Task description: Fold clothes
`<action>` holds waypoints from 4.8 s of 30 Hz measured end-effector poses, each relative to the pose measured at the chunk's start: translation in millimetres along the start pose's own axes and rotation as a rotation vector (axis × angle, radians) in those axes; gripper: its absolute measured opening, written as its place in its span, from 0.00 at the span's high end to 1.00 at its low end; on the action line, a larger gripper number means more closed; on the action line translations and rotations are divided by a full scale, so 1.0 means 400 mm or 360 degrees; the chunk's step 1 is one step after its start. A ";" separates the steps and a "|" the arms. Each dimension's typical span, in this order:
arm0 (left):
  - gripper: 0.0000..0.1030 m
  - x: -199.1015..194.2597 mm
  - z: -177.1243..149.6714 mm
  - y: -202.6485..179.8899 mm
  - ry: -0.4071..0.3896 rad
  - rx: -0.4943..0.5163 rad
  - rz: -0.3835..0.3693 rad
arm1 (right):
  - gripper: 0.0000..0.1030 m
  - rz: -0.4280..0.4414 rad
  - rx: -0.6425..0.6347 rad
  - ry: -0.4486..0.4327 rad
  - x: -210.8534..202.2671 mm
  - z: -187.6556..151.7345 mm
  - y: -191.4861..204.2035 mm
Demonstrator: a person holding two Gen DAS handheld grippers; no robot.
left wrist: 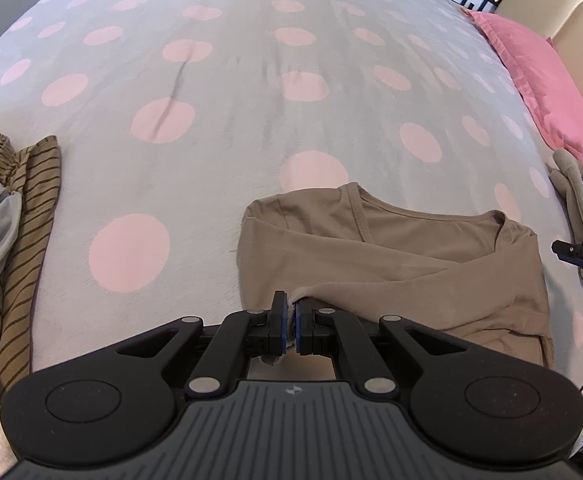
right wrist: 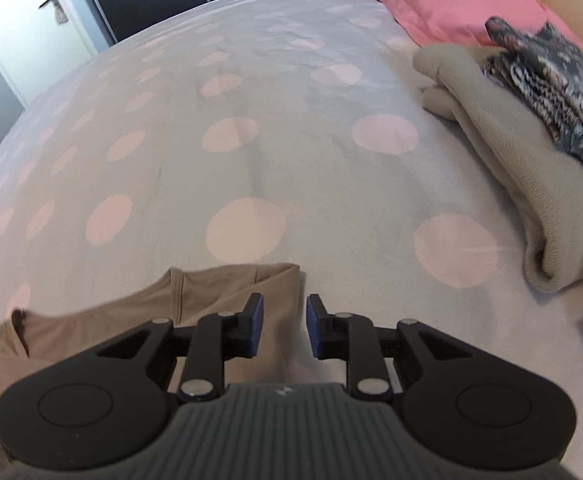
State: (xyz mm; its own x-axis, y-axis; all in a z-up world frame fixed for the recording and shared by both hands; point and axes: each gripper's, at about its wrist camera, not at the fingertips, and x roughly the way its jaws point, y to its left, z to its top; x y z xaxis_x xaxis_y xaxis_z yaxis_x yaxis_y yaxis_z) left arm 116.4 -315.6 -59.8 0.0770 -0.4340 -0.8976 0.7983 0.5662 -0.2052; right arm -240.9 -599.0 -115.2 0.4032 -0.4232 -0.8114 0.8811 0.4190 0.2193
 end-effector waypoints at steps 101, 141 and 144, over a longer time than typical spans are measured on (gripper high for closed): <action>0.84 0.164 -0.003 -0.004 0.0100 0.0009 0.0158 | 0.63 0.0050 -0.0054 0.0091 0.073 0.000 -0.012; 0.88 0.011 -0.128 -0.049 0.0153 0.0245 0.0216 | 0.71 0.0009 -0.0254 0.0380 -0.066 -0.162 -0.041; 0.84 -0.002 -0.158 -0.054 0.0175 0.0267 0.0222 | 0.66 0.0033 -0.0248 0.0391 -0.099 -0.178 -0.047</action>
State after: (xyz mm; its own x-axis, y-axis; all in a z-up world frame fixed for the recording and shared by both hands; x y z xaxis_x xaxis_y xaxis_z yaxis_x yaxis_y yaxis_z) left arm 61.4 -283.1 -79.3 0.1350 -0.2757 -0.9517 0.8732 0.4870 -0.0172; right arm -290.9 -533.1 -125.9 0.3319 -0.2143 -0.9186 0.8172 0.5518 0.1665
